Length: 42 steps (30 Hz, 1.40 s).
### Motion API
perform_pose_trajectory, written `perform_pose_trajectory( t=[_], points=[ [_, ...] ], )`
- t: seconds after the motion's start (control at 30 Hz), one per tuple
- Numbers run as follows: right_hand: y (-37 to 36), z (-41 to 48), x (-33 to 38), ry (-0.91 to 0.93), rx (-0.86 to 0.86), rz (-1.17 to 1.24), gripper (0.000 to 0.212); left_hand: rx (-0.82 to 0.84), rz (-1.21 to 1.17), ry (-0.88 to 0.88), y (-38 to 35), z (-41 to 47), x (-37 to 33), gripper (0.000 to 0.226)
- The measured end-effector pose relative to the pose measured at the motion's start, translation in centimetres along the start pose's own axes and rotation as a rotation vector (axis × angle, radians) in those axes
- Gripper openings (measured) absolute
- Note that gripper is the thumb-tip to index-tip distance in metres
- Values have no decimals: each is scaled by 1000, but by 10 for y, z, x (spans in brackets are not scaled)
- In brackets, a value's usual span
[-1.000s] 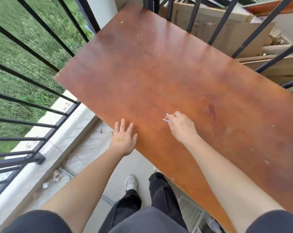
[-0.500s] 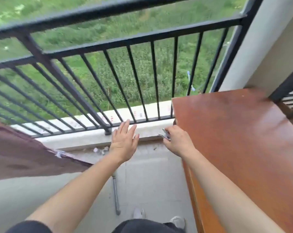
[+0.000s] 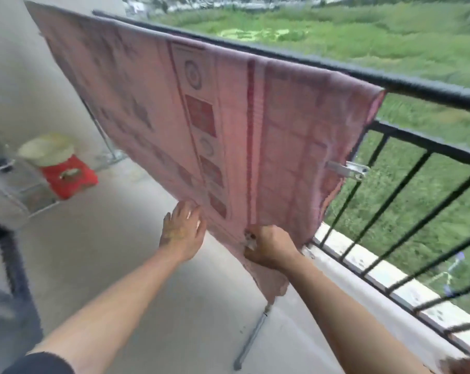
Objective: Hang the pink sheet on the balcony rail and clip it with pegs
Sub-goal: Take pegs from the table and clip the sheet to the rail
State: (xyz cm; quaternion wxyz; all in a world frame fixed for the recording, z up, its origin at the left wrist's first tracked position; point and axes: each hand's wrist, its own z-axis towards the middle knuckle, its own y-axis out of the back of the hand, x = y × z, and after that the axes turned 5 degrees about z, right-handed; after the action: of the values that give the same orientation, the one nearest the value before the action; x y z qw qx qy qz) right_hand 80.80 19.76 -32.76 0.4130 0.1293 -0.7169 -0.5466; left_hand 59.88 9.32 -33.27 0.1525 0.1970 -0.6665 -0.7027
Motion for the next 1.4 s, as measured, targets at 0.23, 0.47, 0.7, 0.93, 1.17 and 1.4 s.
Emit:
perform_pose_trajectory(
  t=[0.23,0.47,0.7,0.93,1.17,1.4],
  points=[
    [-56,157,140,80,39,136,21,-159,-45,389,15,15,205,49],
    [-125,268,237,164,162,263,18,-188,-142,657,13,24,314,52],
    [-215,437,336,279,226,322,29,-175,-116,706,-8,123,458,53],
    [-231,635,440,277,223,318,29,-159,-102,773,26,261,596,54],
    [-243,791,540,299,203,336,23,-184,-61,746,38,365,744,56],
    [-302,946,632,304,136,299,25,-196,-114,725,26,491,902,56]
  ],
)
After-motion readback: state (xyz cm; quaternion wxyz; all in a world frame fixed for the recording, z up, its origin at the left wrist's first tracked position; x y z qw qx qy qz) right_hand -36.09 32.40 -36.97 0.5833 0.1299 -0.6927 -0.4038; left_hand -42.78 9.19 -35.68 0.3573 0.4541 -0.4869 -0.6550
